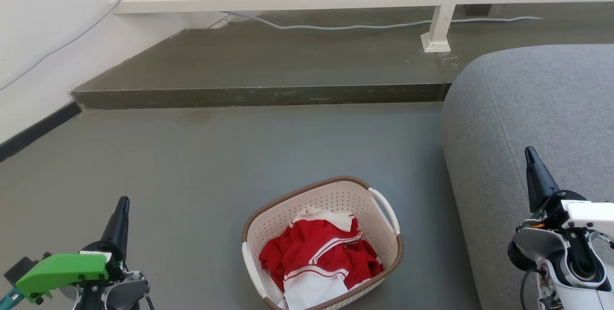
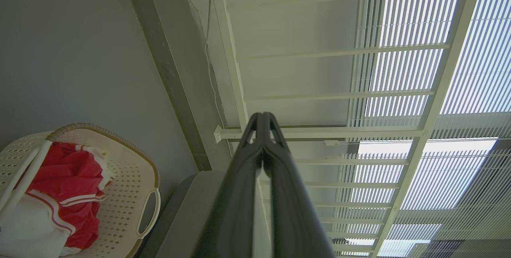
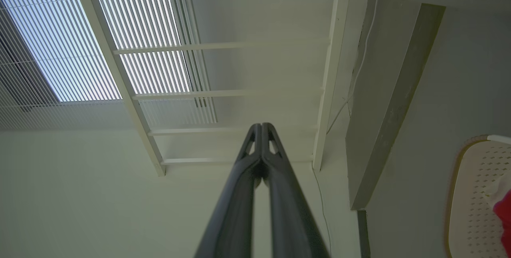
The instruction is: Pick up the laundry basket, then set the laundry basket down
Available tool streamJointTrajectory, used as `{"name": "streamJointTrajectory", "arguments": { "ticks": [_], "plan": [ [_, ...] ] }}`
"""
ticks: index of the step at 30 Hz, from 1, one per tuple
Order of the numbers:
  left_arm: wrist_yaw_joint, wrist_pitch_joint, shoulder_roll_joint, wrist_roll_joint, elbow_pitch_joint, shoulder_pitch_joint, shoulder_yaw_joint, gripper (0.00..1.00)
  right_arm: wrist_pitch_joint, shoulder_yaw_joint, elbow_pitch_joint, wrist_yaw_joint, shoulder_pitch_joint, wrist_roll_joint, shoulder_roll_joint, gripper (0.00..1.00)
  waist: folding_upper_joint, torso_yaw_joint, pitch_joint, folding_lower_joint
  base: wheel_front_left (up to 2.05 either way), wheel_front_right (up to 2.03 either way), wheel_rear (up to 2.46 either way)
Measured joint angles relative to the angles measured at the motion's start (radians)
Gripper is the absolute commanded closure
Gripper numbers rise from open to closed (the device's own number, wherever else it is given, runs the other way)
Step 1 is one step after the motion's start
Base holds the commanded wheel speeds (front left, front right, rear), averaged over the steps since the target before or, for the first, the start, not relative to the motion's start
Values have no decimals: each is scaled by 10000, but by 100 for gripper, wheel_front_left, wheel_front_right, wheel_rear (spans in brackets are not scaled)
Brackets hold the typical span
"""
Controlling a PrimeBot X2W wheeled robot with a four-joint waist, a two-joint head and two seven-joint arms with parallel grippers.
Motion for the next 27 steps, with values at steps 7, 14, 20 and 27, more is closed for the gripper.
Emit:
{"name": "streamJointTrajectory", "arguments": {
  "ticks": [7, 14, 20, 27],
  "plan": [
    [10, -2, -176, 8, 445, 207, -35, 0, 2, 13, 426, -12, 267, -2, 190, 0, 0, -1, 1, 0, 0, 0, 0],
    [10, -58, -240, 8, 477, 349, -96, 0, -88, 140, 499, -15, 505, -4, 278, 0, 0, -2, 9, 0, 0, 0, 0],
    [10, -153, -236, 73, 332, 349, -173, 0, -280, 328, 349, -15, 503, -35, 272, 0, 0, -20, 17, 0, 0, 0, 0],
    [10, -447, -161, 596, 50, 348, -332, 0, -545, 581, 109, -15, 483, -184, 265, 0, 0, -44, 41, 0, 0, 0, 0]
  ]
}}
